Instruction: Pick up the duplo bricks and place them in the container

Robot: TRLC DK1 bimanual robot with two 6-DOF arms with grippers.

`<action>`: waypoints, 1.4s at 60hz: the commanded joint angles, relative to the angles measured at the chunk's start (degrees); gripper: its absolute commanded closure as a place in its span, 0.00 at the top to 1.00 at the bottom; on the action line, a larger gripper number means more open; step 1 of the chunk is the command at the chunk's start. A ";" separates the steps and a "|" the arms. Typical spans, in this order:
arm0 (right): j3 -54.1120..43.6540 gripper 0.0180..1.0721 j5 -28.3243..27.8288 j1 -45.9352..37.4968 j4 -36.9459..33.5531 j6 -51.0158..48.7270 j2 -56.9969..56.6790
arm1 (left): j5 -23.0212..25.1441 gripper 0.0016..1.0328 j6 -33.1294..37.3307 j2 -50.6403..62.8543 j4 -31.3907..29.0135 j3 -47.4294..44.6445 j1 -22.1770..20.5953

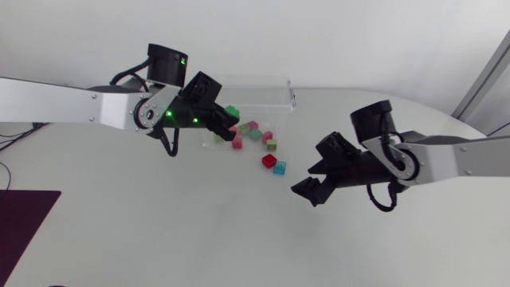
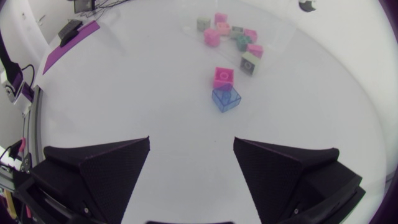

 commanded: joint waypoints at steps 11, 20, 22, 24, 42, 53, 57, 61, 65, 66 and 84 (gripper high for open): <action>7.29 0.93 -2.99 -1.11 3.83 -5.78 13.41 | -0.75 0.09 -3.40 2.56 2.16 8.26 2.13; 10.28 0.92 -2.46 -1.11 6.30 -5.69 17.89 | -1.45 0.09 -4.19 8.01 2.60 13.70 3.63; 10.90 0.92 -2.38 -1.02 7.17 -5.60 19.12 | -1.63 0.09 -4.37 8.98 2.69 14.58 3.80; 11.78 0.92 -2.29 -1.11 7.26 -5.60 20.26 | -1.89 0.09 -4.46 9.68 2.87 15.46 3.98; 18.28 0.89 -0.53 -1.02 8.93 -5.60 26.33 | -4.27 0.14 -4.90 20.05 0.58 27.15 4.42; 19.69 0.74 -0.27 -0.32 8.84 -5.60 28.00 | -4.88 0.83 -4.81 21.81 -1.97 29.52 4.24; 19.60 0.67 -0.09 -0.23 8.84 -5.69 28.17 | -4.97 0.91 -4.81 20.67 -2.23 28.73 4.33; 19.42 0.57 -0.09 -0.23 8.84 -6.04 28.44 | -4.97 0.94 -4.81 18.82 -2.93 27.50 4.42; 19.16 0.49 0.00 -0.05 8.67 -6.21 28.52 | -4.88 0.95 -4.81 16.01 -2.93 25.31 4.33; 19.07 0.47 0.00 -0.05 8.67 -6.21 28.52 | -4.88 0.95 -4.81 15.48 -3.02 24.87 4.24; 12.57 0.29 -0.09 -2.43 8.23 -5.86 15.69 | -4.88 0.94 -2.44 3.70 -5.40 11.16 0.55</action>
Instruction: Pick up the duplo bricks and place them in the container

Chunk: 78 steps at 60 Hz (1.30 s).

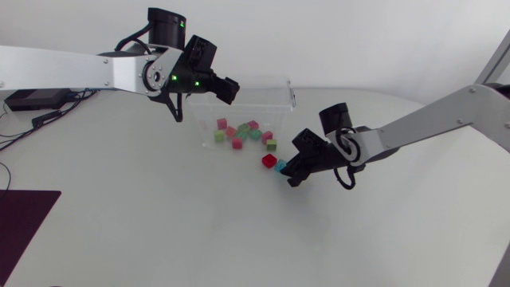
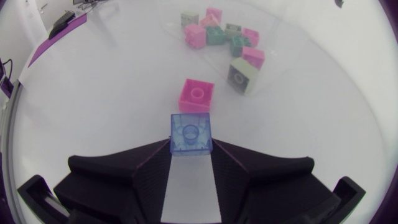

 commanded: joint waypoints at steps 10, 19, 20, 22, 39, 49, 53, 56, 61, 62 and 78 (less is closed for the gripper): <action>-2.95 0.29 -0.51 -3.24 -4.01 -0.13 -15.42 | 2.34 0.94 6.44 -3.14 -5.06 -8.85 -3.81; -1.46 0.29 -0.69 -3.51 -5.42 2.06 -19.55 | 2.96 0.93 7.58 0.47 -6.65 -9.99 -5.04; -1.11 0.29 -0.69 -3.51 -5.42 2.50 -19.81 | 2.96 0.93 7.67 1.08 -6.56 -10.25 -5.31; -0.40 0.29 -0.60 -3.51 -5.59 3.03 -19.90 | 2.96 0.93 7.67 1.87 -6.38 -10.52 -5.74; 9.53 0.29 0.90 -1.40 -5.59 7.69 -15.24 | 2.96 0.93 7.41 6.53 -6.03 -10.34 -9.35; 17.09 0.29 2.30 -0.70 -5.85 9.97 -9.88 | 2.61 0.93 7.41 8.29 -6.03 -10.87 -10.84; 20.69 0.29 2.39 -0.52 -6.56 10.50 -6.54 | 2.52 0.93 7.23 8.55 -6.03 -10.96 -10.84; 23.15 0.29 2.48 -0.26 -6.73 11.03 -4.17 | 2.52 0.93 7.06 8.64 -5.77 -11.48 -10.84; 27.28 0.29 3.62 0.62 -7.09 11.29 -0.03 | 2.43 0.93 6.70 8.82 -4.36 -12.71 -11.02; 28.07 0.29 3.89 0.80 -7.09 11.47 0.76 | 2.26 0.93 6.62 8.99 -4.19 -12.80 -11.19; 29.92 0.95 5.12 1.68 -7.70 12.96 1.28 | -0.47 0.93 3.98 11.36 -2.43 -10.87 -12.42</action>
